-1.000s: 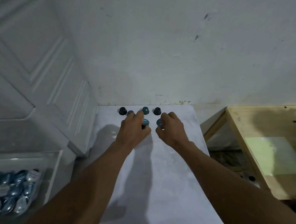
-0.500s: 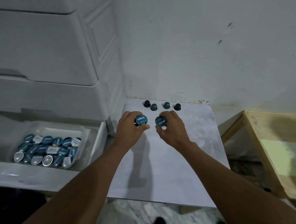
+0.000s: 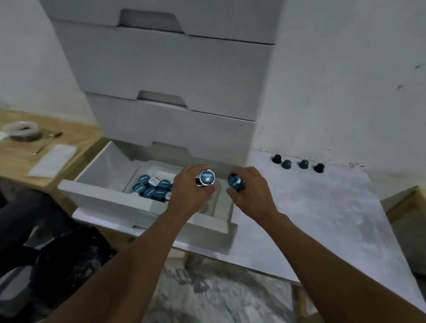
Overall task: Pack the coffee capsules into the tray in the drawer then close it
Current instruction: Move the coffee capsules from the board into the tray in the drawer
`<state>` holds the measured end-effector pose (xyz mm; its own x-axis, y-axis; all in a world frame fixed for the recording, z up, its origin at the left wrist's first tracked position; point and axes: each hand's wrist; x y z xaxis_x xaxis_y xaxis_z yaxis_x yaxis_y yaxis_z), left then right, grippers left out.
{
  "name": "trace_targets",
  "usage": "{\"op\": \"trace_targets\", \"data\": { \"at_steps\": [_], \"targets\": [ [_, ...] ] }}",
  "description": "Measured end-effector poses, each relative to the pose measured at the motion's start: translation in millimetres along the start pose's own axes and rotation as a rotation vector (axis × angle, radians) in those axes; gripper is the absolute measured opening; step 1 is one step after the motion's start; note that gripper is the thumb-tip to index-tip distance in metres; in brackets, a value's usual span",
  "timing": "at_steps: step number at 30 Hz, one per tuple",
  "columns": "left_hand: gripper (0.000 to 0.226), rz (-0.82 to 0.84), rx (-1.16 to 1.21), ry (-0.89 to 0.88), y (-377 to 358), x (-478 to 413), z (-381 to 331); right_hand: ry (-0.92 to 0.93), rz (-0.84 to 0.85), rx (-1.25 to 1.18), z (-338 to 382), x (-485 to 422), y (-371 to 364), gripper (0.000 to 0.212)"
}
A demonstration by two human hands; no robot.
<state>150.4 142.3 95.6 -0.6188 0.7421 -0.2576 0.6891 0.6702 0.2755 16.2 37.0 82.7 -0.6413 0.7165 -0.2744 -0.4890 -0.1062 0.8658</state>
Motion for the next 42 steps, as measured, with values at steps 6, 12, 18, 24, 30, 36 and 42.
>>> {"op": "trace_targets", "data": {
  "at_steps": [6, 12, 18, 24, 30, 36, 42],
  "targets": [
    [0.046, -0.028, 0.059, 0.114, 61.4, 0.9, 20.1, 0.042, 0.031, -0.049, 58.8, -12.1, -40.0, 0.044],
    [0.037, -0.096, -0.129, 0.105, 105.4, -24.1, 47.7, 0.104, 0.102, -0.058, 92.1, -48.6, -81.6, 0.041],
    [0.038, -0.063, -0.286, 0.222, 130.4, -69.1, 79.6, 0.105, 0.177, -0.113, 106.2, -93.1, -125.4, 0.047],
    [0.038, 0.061, -0.463, 0.279, 140.9, -104.4, 103.3, 0.065, 0.265, -0.138, 109.1, -115.3, -158.6, 0.046],
    [0.041, 0.214, -0.440, 0.282, 147.6, -135.6, 137.9, -0.096, 0.261, -0.118, 114.8, -125.2, -176.6, 0.046],
    [0.039, 0.390, -0.424, 0.176, 156.4, -161.2, 164.3, -0.221, 0.197, -0.032, 130.4, -124.9, -185.9, 0.047],
    [0.042, 0.551, -0.400, 0.066, 166.3, -173.3, 176.3, -0.326, 0.209, 0.030, 149.4, -123.1, -189.0, 0.054]
  ]
}}
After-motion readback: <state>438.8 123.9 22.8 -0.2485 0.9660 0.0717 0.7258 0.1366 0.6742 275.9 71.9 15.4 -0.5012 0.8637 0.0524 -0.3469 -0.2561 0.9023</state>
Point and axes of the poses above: each hand's wrist, its own x-axis away from the middle knuckle, its own y-axis out of the back of the hand, z = x × y, and after that the axes turned 12 degrees about x, right-handed
